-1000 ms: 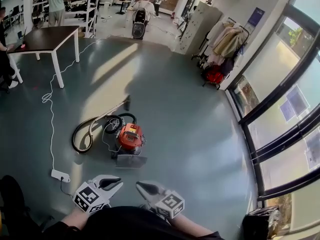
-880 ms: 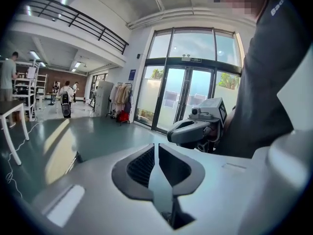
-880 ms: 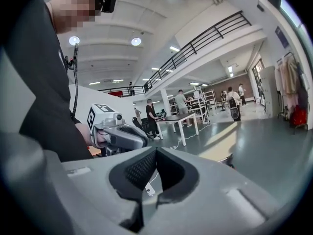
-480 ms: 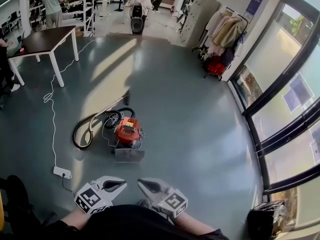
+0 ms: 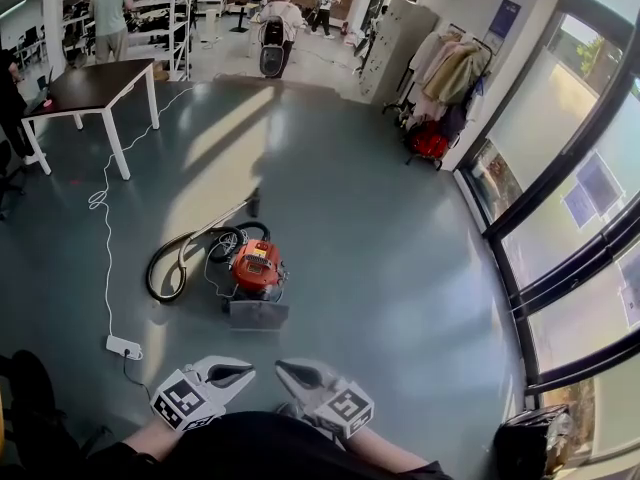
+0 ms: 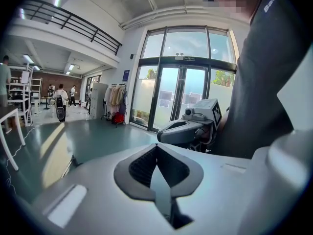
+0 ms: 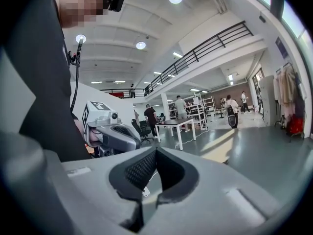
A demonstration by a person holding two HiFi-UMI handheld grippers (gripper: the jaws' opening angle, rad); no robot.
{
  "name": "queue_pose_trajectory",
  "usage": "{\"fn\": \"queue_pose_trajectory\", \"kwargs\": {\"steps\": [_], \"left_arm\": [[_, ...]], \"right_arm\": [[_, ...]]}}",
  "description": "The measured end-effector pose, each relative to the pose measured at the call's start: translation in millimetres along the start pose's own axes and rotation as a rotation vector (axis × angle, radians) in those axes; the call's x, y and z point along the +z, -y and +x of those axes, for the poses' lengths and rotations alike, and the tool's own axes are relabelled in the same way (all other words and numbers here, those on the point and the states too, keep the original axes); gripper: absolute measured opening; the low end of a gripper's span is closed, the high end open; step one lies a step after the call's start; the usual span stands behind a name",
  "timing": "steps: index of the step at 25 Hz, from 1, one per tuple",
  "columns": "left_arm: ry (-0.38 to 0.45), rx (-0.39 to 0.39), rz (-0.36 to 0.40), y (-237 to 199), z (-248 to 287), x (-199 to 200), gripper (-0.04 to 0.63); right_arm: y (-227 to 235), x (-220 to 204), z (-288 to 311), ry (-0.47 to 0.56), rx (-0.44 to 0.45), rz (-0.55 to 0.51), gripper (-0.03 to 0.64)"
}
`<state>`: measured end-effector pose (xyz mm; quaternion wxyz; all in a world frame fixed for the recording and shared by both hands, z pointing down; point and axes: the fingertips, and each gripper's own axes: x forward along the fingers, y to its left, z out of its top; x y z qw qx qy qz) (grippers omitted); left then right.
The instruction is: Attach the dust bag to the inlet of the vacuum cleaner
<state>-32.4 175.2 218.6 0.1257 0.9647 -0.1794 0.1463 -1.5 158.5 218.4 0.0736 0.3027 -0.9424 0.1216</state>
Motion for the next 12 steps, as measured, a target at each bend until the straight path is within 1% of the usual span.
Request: {"fn": "queue_pose_trajectory", "kwargs": {"steps": [3, 12], "left_arm": [[0.001, 0.012, 0.007, 1.1, -2.4, -1.8, 0.017], [0.001, 0.016, 0.005, 8.6, -10.1, -3.4, 0.017]], "right_arm": [[-2.0, -0.5, -0.8, 0.000, -0.003, 0.000, -0.008], [-9.9, 3.5, -1.2, -0.006, -0.005, -0.014, -0.008]]}}
